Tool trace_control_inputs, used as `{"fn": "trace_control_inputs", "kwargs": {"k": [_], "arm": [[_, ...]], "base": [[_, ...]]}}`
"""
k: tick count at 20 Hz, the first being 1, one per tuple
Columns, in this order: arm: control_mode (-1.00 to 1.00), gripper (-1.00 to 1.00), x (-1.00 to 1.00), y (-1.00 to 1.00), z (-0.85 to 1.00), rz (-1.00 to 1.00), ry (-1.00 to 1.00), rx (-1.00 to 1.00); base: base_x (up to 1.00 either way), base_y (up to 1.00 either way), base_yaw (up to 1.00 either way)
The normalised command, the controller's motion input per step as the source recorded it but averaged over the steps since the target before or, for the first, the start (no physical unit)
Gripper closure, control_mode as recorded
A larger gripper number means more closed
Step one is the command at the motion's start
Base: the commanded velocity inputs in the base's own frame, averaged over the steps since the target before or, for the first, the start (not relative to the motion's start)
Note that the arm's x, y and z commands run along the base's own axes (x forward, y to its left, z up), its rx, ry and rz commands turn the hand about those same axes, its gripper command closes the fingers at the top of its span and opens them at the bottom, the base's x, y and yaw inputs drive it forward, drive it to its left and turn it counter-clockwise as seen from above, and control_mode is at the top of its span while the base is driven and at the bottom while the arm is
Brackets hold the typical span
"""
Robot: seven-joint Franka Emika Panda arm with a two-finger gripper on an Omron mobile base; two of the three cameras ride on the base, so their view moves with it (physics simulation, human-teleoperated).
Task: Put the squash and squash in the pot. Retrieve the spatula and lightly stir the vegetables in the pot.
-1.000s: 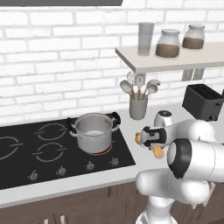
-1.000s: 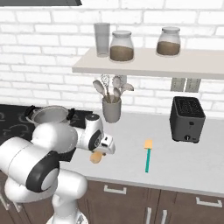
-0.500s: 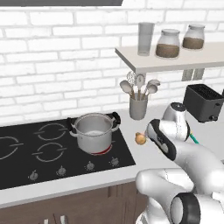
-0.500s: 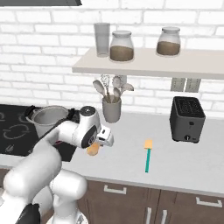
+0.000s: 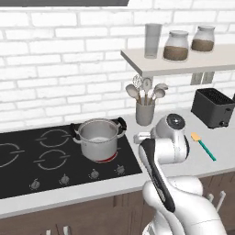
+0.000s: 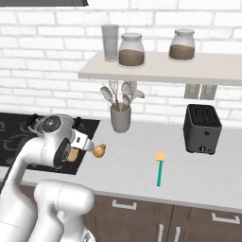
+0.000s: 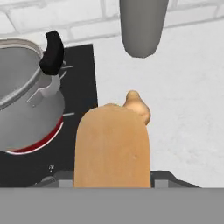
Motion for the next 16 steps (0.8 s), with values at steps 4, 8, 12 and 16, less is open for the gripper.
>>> {"fn": "trace_control_inputs", "kwargs": {"k": [4, 8, 12, 16], "arm": [[-1.0, 1.0, 0.03, 0.9, 1.0, 0.0, -0.02, 0.0], [-1.0, 1.0, 0.47, 0.84, 0.81, 0.0, 0.02, 0.0], [-1.0, 1.0, 0.78, 0.64, 0.45, 0.0, 0.06, 0.0], [-1.0, 1.0, 0.94, 0.43, 0.01, 0.0, 0.19, 0.0]], "base": [[0.0, 0.0, 0.0], [0.0, 0.0, 0.0], [0.0, 0.0, 0.0], [0.0, 0.0, 0.0]]}}
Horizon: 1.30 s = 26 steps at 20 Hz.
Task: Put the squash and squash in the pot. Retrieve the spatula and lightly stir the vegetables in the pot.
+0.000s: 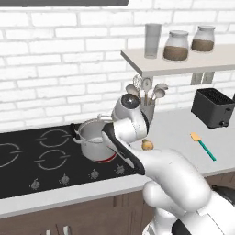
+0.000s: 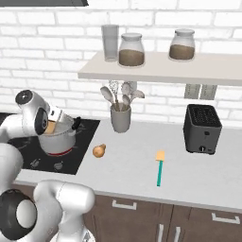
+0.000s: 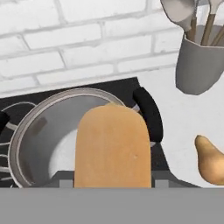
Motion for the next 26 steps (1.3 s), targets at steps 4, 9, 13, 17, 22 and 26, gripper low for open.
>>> {"fn": "trace_control_inputs", "kwargs": {"k": [4, 9, 13, 17, 22, 26], "arm": [[-1.0, 1.0, 0.92, 0.39, -0.24, 0.0, 0.2, 0.0], [-1.0, 1.0, 0.75, 0.48, -0.46, 0.0, 0.17, 0.0], [-1.0, 1.0, 0.61, 0.58, -0.54, -0.01, 0.14, -0.04], [-1.0, 1.0, 0.49, 0.39, -0.59, -0.06, 0.07, -0.1], [-1.0, 1.0, 0.54, 0.13, -0.43, -0.1, 0.05, -0.09], [-1.0, 1.0, 0.56, 0.0, -0.23, -0.11, 0.04, -0.05]], "base": [[0.0, 0.0, 0.0], [0.0, 0.0, 0.0], [0.0, 0.0, 0.0], [0.0, 0.0, 0.0], [0.0, 0.0, 0.0], [0.0, 0.0, 0.0]]}}
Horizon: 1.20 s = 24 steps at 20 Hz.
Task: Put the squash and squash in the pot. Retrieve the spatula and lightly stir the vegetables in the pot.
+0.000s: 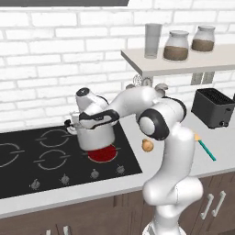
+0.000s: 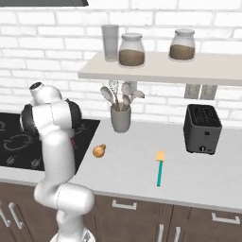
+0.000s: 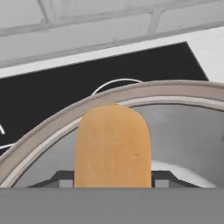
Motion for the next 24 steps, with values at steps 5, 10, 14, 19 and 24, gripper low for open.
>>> {"fn": "trace_control_inputs", "kwargs": {"k": [5, 10, 14, 19, 24], "arm": [[-1.0, -1.0, -0.09, 0.0, -0.05, -0.08, 0.01, 0.0], [-1.0, -1.0, -0.44, -0.28, 0.0, -0.03, 0.0, 0.0], [-1.0, -1.0, -0.18, -0.51, 0.0, 0.0, 0.0, 0.0], [-1.0, -1.0, -0.38, -0.63, 0.33, 0.0, 0.0, 0.02], [-1.0, -1.0, -0.96, -0.77, 0.99, 0.0, 0.0, 0.16]], "base": [[0.0, 0.0, 0.0], [0.0, 0.0, 0.0], [0.0, 0.0, 0.0], [0.0, 0.0, 0.0], [0.0, 0.0, 0.0]]}}
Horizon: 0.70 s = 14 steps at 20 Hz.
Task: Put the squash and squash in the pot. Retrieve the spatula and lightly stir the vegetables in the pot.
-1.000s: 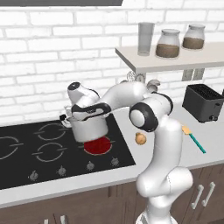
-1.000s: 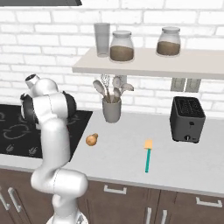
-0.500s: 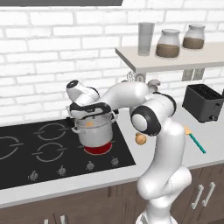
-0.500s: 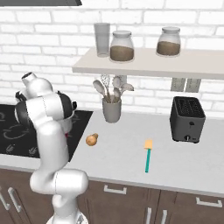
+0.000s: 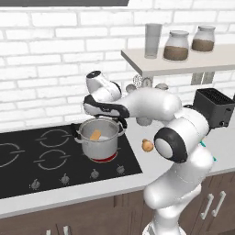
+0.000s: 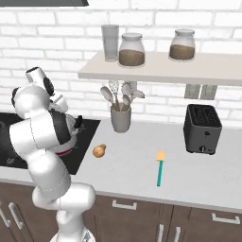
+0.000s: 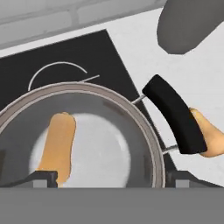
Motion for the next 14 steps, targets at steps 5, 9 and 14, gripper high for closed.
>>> {"fn": "trace_control_inputs", "kwargs": {"k": [5, 9, 14], "arm": [[-1.0, -1.0, -1.0, -0.89, 0.9, 0.0, 0.0, 0.19], [-1.0, -1.0, -0.88, -1.0, 0.22, 0.0, 0.03, 0.1], [-1.0, -1.0, -0.22, -1.0, -0.1, 0.0, 0.17, 0.01]], "base": [[0.0, 0.0, 0.0], [0.0, 0.0, 0.0], [0.0, 0.0, 0.0]]}}
